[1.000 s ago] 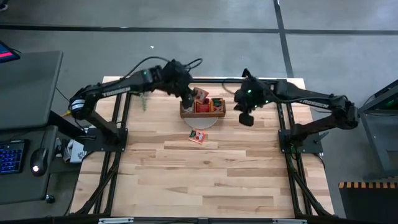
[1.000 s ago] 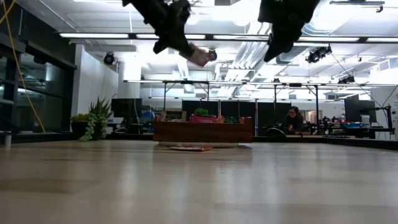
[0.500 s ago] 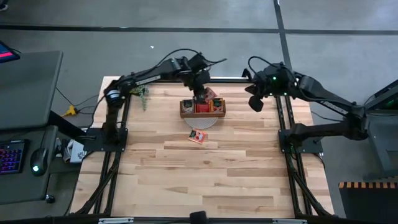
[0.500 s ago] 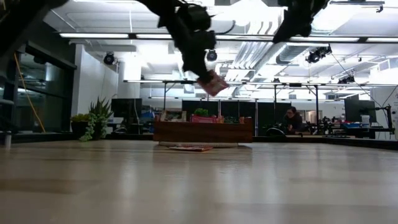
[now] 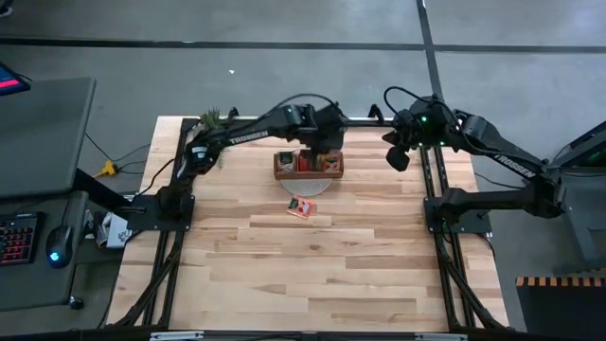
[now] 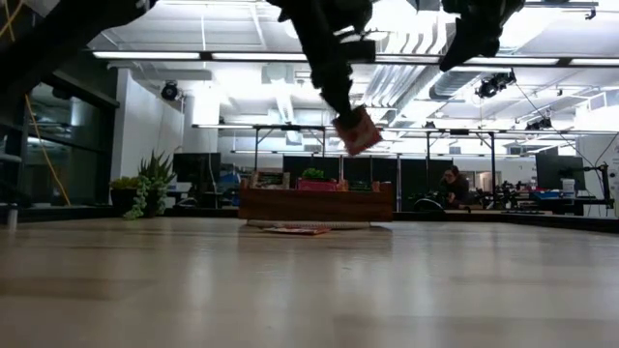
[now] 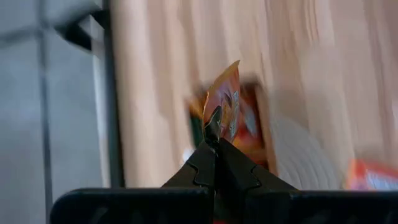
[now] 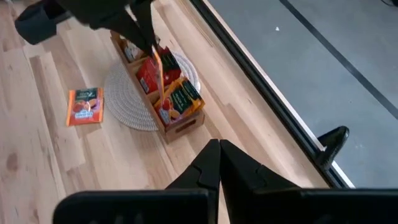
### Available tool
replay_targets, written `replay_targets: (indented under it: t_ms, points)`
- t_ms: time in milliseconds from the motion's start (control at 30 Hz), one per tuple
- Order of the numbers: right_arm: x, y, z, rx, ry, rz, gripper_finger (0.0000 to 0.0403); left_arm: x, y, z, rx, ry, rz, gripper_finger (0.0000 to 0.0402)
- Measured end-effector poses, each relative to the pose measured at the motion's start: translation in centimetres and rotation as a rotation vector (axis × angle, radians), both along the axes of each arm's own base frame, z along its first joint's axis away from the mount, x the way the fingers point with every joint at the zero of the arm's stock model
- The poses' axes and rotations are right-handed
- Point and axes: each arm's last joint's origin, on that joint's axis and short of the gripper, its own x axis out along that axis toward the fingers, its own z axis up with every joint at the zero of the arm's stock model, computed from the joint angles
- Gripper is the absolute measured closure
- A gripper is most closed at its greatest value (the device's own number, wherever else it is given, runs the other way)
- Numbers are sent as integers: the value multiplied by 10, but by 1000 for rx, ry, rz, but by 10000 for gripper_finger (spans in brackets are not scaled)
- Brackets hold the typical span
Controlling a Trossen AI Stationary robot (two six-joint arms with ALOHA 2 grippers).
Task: Pick & Place Tea
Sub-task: Put the orange tea bag in the right section of the wooden organizer
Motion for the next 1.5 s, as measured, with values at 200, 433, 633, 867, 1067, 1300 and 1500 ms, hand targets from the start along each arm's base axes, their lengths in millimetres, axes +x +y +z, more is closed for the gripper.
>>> replay_targets:
  t_ms: [200, 433, 633, 867, 1067, 1300, 1500]
  points:
    - [0, 0, 0, 0, 5, 10, 396, 9, -4, -23, -15, 84, 45, 401]
    - [0, 0, 0, -1, 6, 10, 399, 18, -4, -51, -61, 134, 115, 401]
    - [0, 0, 0, 0, 8, 10, 395, 25, -6, -57, -40, 126, 117, 401]
    - [-1, 1, -1, 2, 12, 10, 400, 27, -5, -65, -45, 143, 117, 401]
    - [-1, 1, -1, 4, 13, 8, 394, 26, -5, -63, -39, 147, 100, 401]
    - [-1, 1, -1, 4, 12, 8, 400, 26, -5, -63, -33, 146, 104, 401]
    - [-1, 1, -1, 5, 12, 7, 392, 26, -5, -63, -40, 154, 100, 401]
